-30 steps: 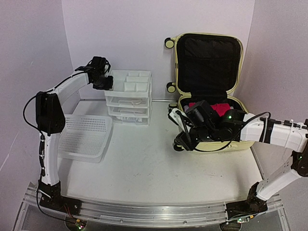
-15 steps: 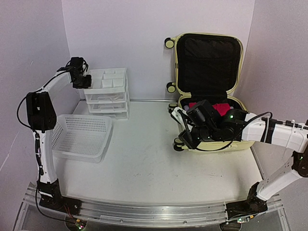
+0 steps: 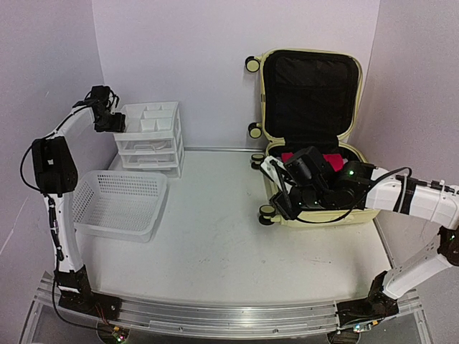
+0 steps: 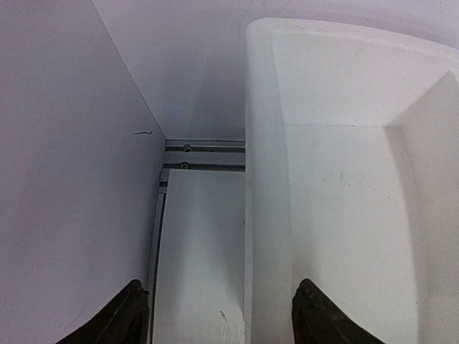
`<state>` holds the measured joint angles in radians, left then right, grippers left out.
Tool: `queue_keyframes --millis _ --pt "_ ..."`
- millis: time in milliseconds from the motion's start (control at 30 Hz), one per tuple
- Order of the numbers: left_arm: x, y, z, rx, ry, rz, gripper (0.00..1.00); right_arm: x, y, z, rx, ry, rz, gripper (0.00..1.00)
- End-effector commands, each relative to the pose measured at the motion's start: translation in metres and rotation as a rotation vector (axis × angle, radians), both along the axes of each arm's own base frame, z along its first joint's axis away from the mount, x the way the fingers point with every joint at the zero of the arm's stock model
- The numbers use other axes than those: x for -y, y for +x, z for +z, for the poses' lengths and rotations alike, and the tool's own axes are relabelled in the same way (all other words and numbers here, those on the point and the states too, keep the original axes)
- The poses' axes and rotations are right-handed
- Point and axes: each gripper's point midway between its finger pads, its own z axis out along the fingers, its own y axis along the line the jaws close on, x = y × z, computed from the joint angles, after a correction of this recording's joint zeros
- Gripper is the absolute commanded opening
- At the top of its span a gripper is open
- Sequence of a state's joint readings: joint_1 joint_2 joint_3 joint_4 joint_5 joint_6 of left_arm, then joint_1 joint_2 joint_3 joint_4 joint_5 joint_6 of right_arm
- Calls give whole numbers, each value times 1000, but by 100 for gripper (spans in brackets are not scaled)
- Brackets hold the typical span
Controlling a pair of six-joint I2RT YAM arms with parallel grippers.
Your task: Open, take out, and arrange the luggage
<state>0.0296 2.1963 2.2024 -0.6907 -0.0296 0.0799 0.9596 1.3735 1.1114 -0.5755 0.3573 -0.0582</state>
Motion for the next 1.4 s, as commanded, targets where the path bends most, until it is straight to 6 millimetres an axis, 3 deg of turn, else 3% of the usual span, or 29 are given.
queue_keyframes --millis 0,133,233,300,433,633,733,900,1133,1367 --pt "11 -45 82 99 -135 27 77 2 6 16 38 37 -25 60" --pt "41 -94 103 90 -352 -14 80 -1 8 10 27 34 -21 62" --pt "66 -129 98 41 -448 -82 79 -4 9 5 18 37 -11 62" --pt "73 -156 87 8 -476 -78 79 -5 11 2 13 35 -11 62" --pt "96 -207 47 -93 -508 -103 78 -6 11 -3 5 44 -8 63" --pt "151 -260 -46 -342 -493 -169 80 -12 16 -9 -9 52 6 64" --pt "174 -268 -85 -448 -532 -186 81 -19 17 -8 -17 62 24 64" --pt "209 -269 -115 -522 -548 -216 80 -17 15 -3 -13 81 25 64" --pt "285 -264 -128 -562 -663 -270 71 -2 8 -5 -5 84 -7 65" --pt "386 -239 -123 -541 -803 -342 70 9 5 1 21 90 -23 65"
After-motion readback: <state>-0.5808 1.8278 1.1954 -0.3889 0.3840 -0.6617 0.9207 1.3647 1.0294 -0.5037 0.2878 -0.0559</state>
